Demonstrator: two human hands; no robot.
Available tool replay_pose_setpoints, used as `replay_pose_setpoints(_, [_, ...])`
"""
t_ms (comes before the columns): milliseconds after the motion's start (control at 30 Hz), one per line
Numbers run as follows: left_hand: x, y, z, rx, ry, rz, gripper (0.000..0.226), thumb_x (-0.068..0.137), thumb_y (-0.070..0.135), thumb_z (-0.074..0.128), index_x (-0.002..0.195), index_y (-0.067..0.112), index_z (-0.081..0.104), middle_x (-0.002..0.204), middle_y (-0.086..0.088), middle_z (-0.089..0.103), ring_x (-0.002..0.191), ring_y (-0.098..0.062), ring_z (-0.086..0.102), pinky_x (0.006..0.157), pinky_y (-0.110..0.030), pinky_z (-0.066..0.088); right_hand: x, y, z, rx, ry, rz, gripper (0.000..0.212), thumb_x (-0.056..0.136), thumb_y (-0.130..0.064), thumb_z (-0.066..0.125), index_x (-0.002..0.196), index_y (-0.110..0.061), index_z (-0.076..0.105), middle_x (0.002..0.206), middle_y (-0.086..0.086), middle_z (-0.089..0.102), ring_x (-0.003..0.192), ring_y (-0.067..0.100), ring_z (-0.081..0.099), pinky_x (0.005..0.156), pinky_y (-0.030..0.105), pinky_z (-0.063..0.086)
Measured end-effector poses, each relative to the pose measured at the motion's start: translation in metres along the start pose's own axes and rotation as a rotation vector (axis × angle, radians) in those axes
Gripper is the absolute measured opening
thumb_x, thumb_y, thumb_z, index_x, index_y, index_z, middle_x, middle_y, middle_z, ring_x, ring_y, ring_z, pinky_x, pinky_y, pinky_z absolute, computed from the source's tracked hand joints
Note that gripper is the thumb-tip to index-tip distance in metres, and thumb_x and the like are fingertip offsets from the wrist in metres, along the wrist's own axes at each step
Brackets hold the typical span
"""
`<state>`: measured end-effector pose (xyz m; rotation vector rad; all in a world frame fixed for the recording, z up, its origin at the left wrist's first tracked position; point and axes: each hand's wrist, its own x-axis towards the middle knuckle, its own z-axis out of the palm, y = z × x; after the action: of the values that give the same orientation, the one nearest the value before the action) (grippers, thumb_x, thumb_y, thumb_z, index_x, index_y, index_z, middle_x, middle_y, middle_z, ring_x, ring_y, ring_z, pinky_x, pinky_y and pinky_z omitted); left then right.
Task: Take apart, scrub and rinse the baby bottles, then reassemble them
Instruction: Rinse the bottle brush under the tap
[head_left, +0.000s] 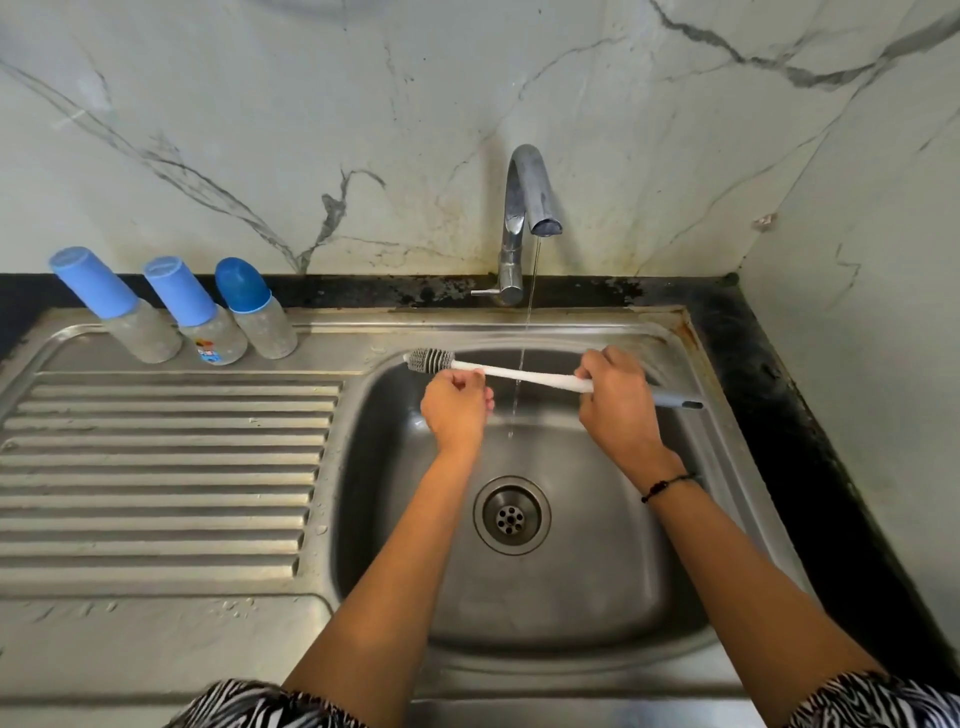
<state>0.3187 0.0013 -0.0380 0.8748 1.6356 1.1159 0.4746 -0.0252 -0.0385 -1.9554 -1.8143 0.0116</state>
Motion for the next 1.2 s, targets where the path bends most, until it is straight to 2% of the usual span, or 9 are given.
replay_pose_setpoints(100, [-0.006,-0.003,0.000,0.401,0.108,0.393,0.008,0.092,0.011,0.056,0.091,0.003,0.060,0.082,-0.008,0.062,0.076,-0.022,0.056,0.073,-0.034,0.045,0.003,-0.003,-0.001,-0.010,-0.032,-0.012,0.019,0.076,0.012,0.058,0.090,-0.001,0.062,0.093,0.014,0.057,0.089,0.029,0.050,0.072,0.031,0.041])
replay_pose_setpoints(233, [0.000,-0.013,-0.002,0.732,0.078,0.723,0.020,0.081,-0.005,0.062,0.101,0.001,0.063,0.097,-0.017,0.059,0.089,-0.030,0.052,0.078,-0.038,0.046,0.004,0.001,0.008,0.014,-0.070,-0.046,0.018,0.073,0.013,0.058,0.083,0.000,0.063,0.089,0.017,0.059,0.088,0.032,0.052,0.070,0.029,0.036])
replay_pose_setpoints(333, [0.023,-0.017,-0.004,0.993,-0.018,0.861,0.023,0.072,-0.011,0.066,0.092,-0.002,0.069,0.091,-0.020,0.062,0.086,-0.036,0.055,0.075,-0.041,0.049,0.010,0.007,0.017,0.066,-0.105,-0.012,0.015,0.073,0.011,0.061,0.081,-0.001,0.064,0.087,0.015,0.060,0.086,0.031,0.052,0.070,0.025,0.032])
replay_pose_setpoints(467, [0.052,0.004,-0.006,1.252,-0.168,0.981,0.034,0.084,-0.006,0.051,0.115,0.000,0.061,0.114,-0.018,0.057,0.108,-0.032,0.046,0.093,-0.035,0.036,0.030,0.013,0.022,0.117,-0.081,-0.022,0.012,0.073,0.006,0.068,0.081,-0.002,0.065,0.084,0.014,0.060,0.084,0.029,0.051,0.069,0.026,0.029])
replay_pose_setpoints(567, [0.074,0.013,0.000,1.394,-0.144,0.986,0.036,0.087,-0.002,0.048,0.121,0.004,0.056,0.122,-0.013,0.053,0.114,-0.028,0.043,0.094,-0.033,0.033,0.050,0.019,0.033,0.103,-0.058,-0.061,0.016,0.073,0.004,0.070,0.086,-0.003,0.067,0.085,0.012,0.061,0.086,0.030,0.049,0.072,0.022,0.024])
replay_pose_setpoints(767, [0.124,0.007,0.018,1.284,0.174,1.042,0.021,0.055,0.008,0.082,0.071,0.016,0.072,0.076,-0.004,0.064,0.080,-0.026,0.053,0.066,-0.032,0.044,0.098,0.029,0.060,0.186,-0.046,-0.114,0.021,0.073,0.002,0.071,0.090,-0.007,0.062,0.087,0.007,0.064,0.085,0.021,0.047,0.068,0.019,0.024])
replay_pose_setpoints(867, [0.145,-0.002,0.023,1.172,0.255,1.060,0.016,0.058,0.011,0.083,0.069,0.017,0.072,0.074,-0.002,0.064,0.083,-0.022,0.037,0.067,-0.033,0.042,0.116,0.036,0.069,0.189,-0.072,-0.144,0.018,0.074,-0.001,0.072,0.089,-0.008,0.064,0.086,0.007,0.064,0.085,0.022,0.048,0.071,0.022,0.027])
replay_pose_setpoints(1000, [0.168,-0.004,0.026,1.054,0.302,1.103,0.003,0.069,0.015,0.075,0.070,0.016,0.073,0.073,-0.002,0.065,0.083,-0.021,0.033,0.067,-0.033,0.024,0.137,0.042,0.083,0.185,-0.045,-0.121,0.019,0.074,-0.001,0.070,0.092,-0.006,0.070,0.092,0.014,0.061,0.092,0.029,0.049,0.080,0.023,0.030])
replay_pose_setpoints(1200, [0.174,0.002,0.034,1.044,0.281,1.066,0.013,0.075,0.018,0.063,0.073,0.011,0.073,0.077,-0.005,0.067,0.086,-0.029,0.048,0.062,-0.035,0.037,0.149,0.043,0.090,0.190,0.016,-0.082,0.020,0.079,-0.007,0.070,0.098,-0.006,0.072,0.095,0.016,0.064,0.099,0.036,0.051,0.086,0.040,0.044])
